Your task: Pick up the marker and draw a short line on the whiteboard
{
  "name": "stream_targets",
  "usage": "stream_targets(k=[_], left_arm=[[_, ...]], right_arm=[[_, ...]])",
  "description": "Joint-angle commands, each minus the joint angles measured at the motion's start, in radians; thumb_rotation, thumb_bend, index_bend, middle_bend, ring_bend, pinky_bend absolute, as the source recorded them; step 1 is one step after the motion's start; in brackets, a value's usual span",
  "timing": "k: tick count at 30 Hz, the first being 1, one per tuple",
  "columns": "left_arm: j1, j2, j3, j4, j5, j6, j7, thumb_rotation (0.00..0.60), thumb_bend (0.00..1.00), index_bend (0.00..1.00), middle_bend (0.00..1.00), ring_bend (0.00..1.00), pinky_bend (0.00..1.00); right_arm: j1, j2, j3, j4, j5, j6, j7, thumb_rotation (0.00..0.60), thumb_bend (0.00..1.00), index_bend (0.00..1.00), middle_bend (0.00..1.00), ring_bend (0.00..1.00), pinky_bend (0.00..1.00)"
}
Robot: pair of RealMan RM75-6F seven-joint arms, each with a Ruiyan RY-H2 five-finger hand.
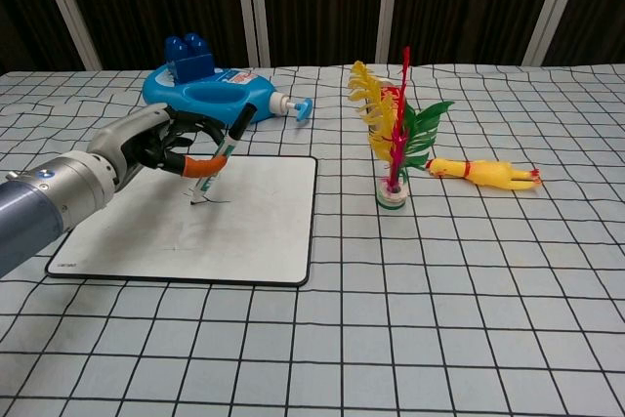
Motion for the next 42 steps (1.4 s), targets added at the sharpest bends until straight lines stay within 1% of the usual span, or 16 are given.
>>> stream_targets(k=[1,7,10,14,19,23,27,34,38,42], left_arm=[[0.014,0.014,0.010,-0.023,-0.003,0.002,0.005,0.600,0.58,0.66,0.12,0.00,0.00],[0.050,0.057,0.019,-0.110,-0.001,0.022,-0.010,0.600,0.58,0.66,0.12,0.00,0.00],[0.080,0.101,0.025,-0.184,0.021,0.056,-0.020,0.600,0.58,0.66,0.12,0.00,0.00],[0.107,0.158,0.022,-0.253,0.048,0.094,-0.026,0.600,0.58,0.66,0.12,0.00,0.00],[0.121,0.226,0.029,-0.284,0.082,0.118,0.012,0.600,0.58,0.66,0.12,0.00,0.00],[0.128,0.274,0.059,-0.263,0.131,0.139,0.081,0.600,0.58,0.66,0.12,0.00,0.00],[0.135,0.319,0.115,-0.213,0.175,0.143,0.182,0.600,0.57,0.66,0.12,0.00,0.00],[0.137,0.358,0.183,-0.123,0.221,0.131,0.312,0.600,0.53,0.65,0.12,0.00,0.00],[0.139,0.354,0.201,-0.077,0.217,0.118,0.351,0.600,0.48,0.63,0.11,0.00,0.00],[0.141,0.341,0.202,-0.055,0.190,0.103,0.375,0.600,0.46,0.61,0.10,0.00,0.00]], right_arm=[[-0.001,-0.001,0.000,0.000,0.000,0.002,-0.002,0.600,0.35,0.00,0.00,0.00,0.00],[-0.002,-0.002,0.002,0.000,0.000,0.008,-0.004,0.600,0.35,0.00,0.00,0.00,0.00],[-0.003,-0.003,0.003,0.000,0.000,0.011,-0.002,0.600,0.35,0.00,0.00,0.00,0.00],[-0.003,-0.004,0.004,0.001,0.000,0.011,0.000,0.600,0.35,0.00,0.00,0.00,0.00],[-0.003,-0.005,0.002,0.000,-0.001,0.010,-0.004,0.600,0.35,0.00,0.00,0.00,0.00],[-0.003,-0.004,0.003,0.000,0.002,0.009,-0.007,0.600,0.35,0.00,0.00,0.00,0.00],[-0.003,-0.002,0.001,-0.003,0.004,0.005,-0.012,0.600,0.35,0.00,0.00,0.00,0.00],[-0.002,-0.002,0.001,-0.009,0.004,0.004,-0.019,0.600,0.35,0.00,0.00,0.00,0.00],[-0.003,-0.002,0.000,-0.012,0.005,0.004,-0.022,0.600,0.35,0.00,0.00,0.00,0.00],[-0.005,-0.002,0.000,-0.012,0.006,0.006,-0.023,0.600,0.35,0.00,0.00,0.00,0.00]])
